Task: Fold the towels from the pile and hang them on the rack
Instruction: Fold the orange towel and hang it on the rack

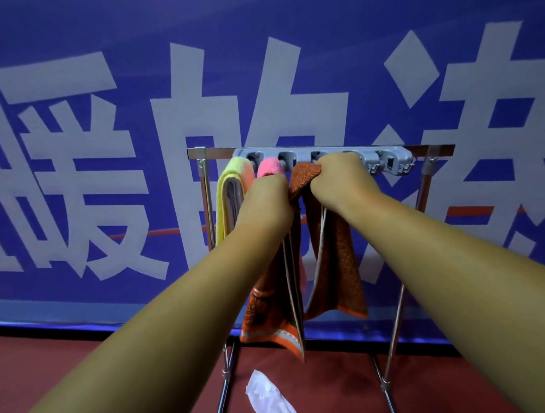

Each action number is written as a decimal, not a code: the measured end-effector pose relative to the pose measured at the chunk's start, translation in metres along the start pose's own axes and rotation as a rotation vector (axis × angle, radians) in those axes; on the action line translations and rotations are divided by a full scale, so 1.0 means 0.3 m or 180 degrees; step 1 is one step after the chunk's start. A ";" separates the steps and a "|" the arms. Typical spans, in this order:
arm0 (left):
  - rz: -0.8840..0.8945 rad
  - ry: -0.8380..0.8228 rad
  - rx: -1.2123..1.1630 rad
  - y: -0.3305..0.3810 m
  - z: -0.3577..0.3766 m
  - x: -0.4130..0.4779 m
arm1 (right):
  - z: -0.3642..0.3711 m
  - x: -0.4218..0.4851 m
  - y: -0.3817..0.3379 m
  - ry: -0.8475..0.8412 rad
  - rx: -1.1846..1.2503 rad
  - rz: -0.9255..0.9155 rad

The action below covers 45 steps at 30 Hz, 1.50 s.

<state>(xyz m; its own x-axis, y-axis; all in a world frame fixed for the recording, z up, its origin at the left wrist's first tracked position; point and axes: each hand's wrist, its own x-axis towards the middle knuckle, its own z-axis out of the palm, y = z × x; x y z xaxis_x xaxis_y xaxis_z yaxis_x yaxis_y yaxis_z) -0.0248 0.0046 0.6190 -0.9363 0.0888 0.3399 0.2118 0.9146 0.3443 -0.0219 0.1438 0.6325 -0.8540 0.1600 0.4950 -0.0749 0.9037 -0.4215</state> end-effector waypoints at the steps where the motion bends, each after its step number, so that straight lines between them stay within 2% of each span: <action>1: -0.0058 -0.0188 0.0080 0.007 -0.005 0.009 | -0.003 0.003 0.002 0.0007 -0.0074 -0.0013; 3: -0.0181 -0.0587 0.0146 0.024 -0.023 0.025 | -0.009 0.008 0.010 -0.0001 -0.0216 -0.0015; 10: -0.0215 -0.0764 0.0364 0.109 -0.095 0.056 | -0.013 0.022 0.069 -0.0043 -0.0586 -0.0136; 11: -0.0102 -0.0610 0.0392 0.106 -0.089 0.054 | -0.010 0.025 0.076 -0.0027 -0.0585 -0.0173; 12: 0.0065 -0.0242 0.0284 0.096 -0.074 0.051 | -0.008 0.028 0.082 0.0003 -0.0557 -0.0203; 14: 0.0229 0.0740 -0.0121 0.075 -0.040 0.035 | -0.008 0.039 0.092 0.0121 -0.0452 -0.0223; 16: 0.0178 0.1026 -0.0273 0.081 -0.038 0.054 | -0.015 0.055 0.096 0.0268 -0.0313 -0.0238; 19: 0.0137 0.0947 -0.0205 0.117 -0.064 0.127 | -0.027 0.089 0.093 0.0393 -0.0251 -0.0268; 24: -0.0023 0.0404 0.0211 0.175 -0.083 0.228 | -0.007 0.150 0.101 0.0303 -0.0490 -0.0201; 34: 0.0401 0.0634 0.0211 0.108 0.145 0.218 | 0.163 0.150 0.220 -0.0201 -0.0885 -0.0199; 41: 0.0195 0.0737 -0.1192 0.024 0.293 0.157 | 0.280 0.092 0.265 -0.0091 -0.0169 -0.0091; 45: -0.0104 0.0628 -0.1518 -0.007 0.375 0.127 | 0.352 0.055 0.299 -0.0065 0.0124 0.0082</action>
<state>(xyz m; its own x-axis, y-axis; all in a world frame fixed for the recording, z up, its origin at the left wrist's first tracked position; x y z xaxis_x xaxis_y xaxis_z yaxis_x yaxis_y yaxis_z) -0.0924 0.0506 0.5327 -0.8836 -0.0550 0.4651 0.3307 0.6301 0.7026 -0.0972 0.1855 0.5227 -0.8662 0.1745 0.4682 -0.0724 0.8833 -0.4632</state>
